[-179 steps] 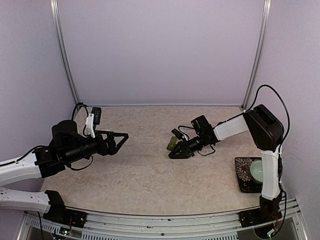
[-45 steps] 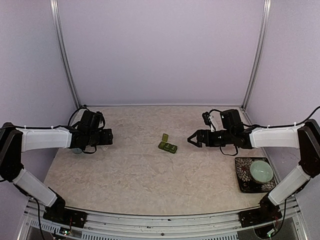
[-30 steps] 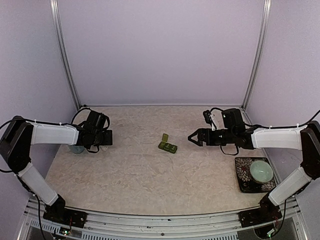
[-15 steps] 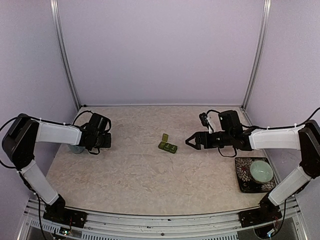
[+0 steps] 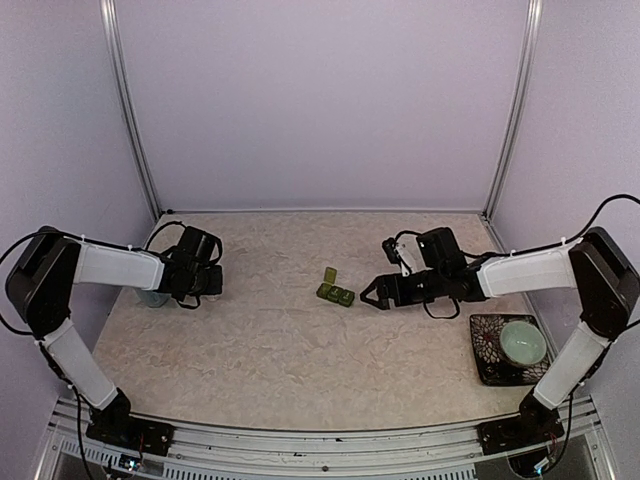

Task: Sort the pills into containers
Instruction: Pick up the pill bottle from the center of the board.

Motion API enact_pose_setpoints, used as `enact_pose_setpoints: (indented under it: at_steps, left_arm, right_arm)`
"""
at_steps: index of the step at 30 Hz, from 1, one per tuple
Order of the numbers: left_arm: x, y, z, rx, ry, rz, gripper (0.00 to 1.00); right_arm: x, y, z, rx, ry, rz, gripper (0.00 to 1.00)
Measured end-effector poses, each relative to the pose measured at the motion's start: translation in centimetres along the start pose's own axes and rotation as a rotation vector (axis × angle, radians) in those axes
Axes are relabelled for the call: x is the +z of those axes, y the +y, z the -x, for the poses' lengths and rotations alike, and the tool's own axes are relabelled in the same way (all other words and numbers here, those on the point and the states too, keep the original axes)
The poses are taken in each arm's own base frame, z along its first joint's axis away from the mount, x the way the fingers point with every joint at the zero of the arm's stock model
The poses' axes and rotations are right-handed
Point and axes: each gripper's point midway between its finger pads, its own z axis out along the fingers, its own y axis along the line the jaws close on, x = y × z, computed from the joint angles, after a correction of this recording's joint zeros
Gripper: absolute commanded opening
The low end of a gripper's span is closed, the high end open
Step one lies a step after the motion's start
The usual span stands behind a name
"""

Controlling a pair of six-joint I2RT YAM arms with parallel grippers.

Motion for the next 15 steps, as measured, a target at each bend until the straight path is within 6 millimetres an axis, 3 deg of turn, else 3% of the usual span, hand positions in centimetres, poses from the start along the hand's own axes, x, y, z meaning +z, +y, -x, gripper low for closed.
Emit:
enact_pose_setpoints:
  at_steps: [8, 15]
  left_arm:
    - [-0.9, -0.5, -0.5, -0.001, -0.002, -0.037, 0.09]
    - [-4.9, -3.4, 0.9, 0.015, -0.068, -0.142, 0.09]
  right_arm:
    - [2.6, 0.3, 1.7, -0.142, 0.032, -0.027, 1.0]
    - [5.9, -0.3, 2.5, -0.273, 0.088, -0.082, 1.0]
